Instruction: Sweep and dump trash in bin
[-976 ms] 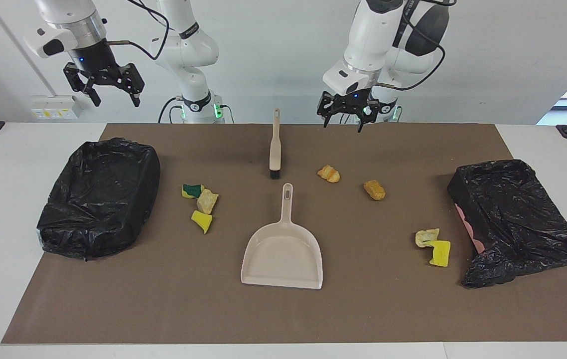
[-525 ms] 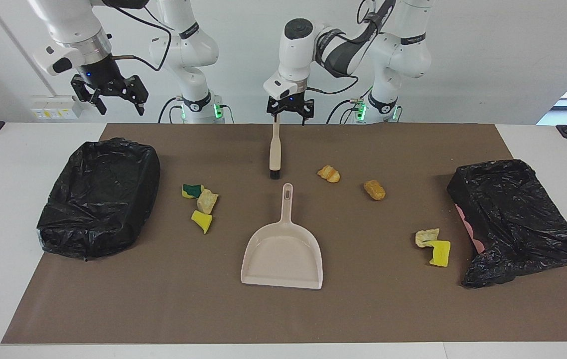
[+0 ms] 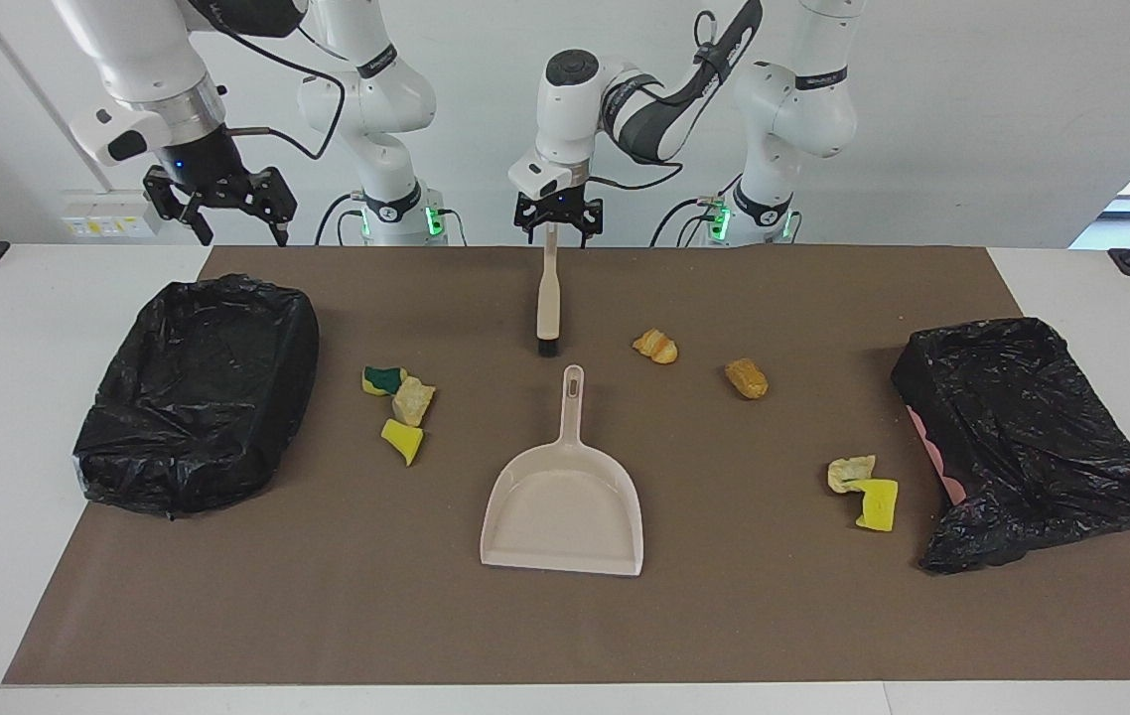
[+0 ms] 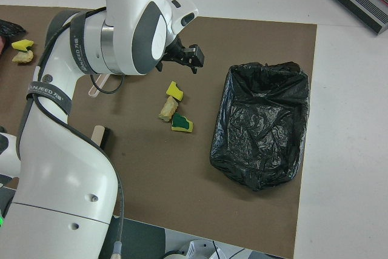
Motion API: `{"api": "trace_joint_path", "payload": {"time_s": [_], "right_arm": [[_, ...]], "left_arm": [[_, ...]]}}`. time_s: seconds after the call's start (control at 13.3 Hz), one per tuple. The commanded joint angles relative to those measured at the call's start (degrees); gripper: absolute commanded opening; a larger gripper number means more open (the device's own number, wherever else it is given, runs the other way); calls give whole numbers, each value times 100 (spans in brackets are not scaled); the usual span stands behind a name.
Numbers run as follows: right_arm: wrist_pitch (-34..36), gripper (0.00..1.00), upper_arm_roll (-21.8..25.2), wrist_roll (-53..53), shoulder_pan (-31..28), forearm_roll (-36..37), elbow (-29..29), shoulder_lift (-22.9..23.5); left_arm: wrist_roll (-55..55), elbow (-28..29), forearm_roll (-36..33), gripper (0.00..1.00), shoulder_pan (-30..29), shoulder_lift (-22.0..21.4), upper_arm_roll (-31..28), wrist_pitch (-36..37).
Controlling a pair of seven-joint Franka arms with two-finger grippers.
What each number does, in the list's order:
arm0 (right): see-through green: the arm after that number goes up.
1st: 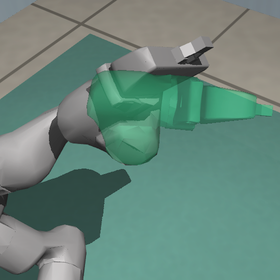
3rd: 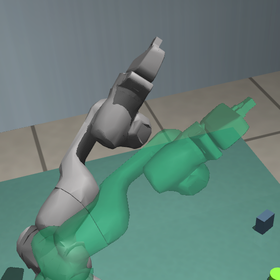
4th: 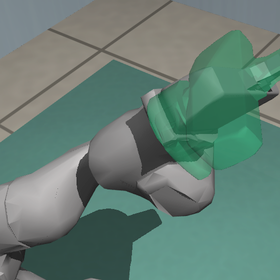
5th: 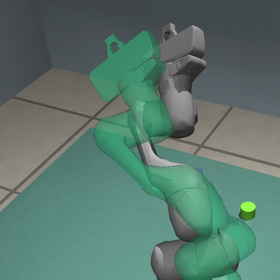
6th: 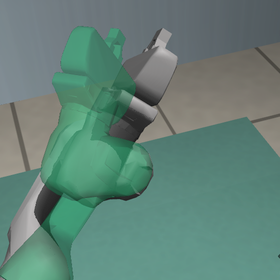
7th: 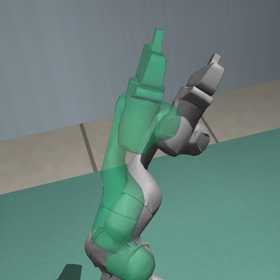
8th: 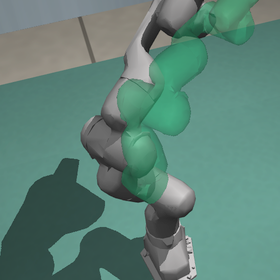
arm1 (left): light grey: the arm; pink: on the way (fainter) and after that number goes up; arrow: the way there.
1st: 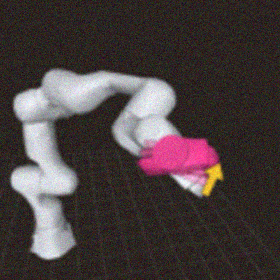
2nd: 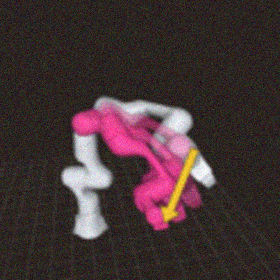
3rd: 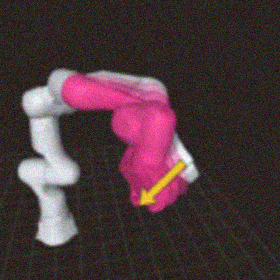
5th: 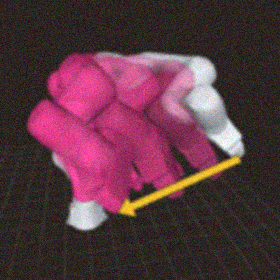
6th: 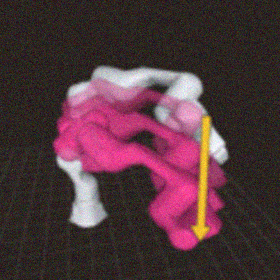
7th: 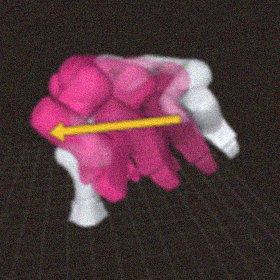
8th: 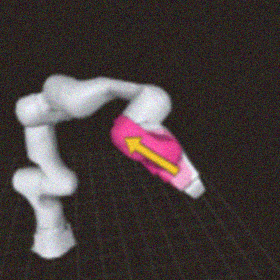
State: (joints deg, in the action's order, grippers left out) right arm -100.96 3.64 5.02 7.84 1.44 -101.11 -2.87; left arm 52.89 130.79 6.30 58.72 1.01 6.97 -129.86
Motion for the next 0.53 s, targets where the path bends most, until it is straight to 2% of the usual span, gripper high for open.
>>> {"api": "trace_joint_path", "payload": {"time_s": [0.0,0.3,0.45], "right_arm": [[32,100,-4,552,270,-73,591,409],[6,100,-12,1227,621,-495,1275,1172],[-125,100,-12,1877,885,-504,1812,1709]], "left_arm": [[55,-1,30,78,140,57,-134,-58],[37,-115,-128,54,26,66,-143,-31],[20,-115,-129,28,26,57,-143,100]]}}
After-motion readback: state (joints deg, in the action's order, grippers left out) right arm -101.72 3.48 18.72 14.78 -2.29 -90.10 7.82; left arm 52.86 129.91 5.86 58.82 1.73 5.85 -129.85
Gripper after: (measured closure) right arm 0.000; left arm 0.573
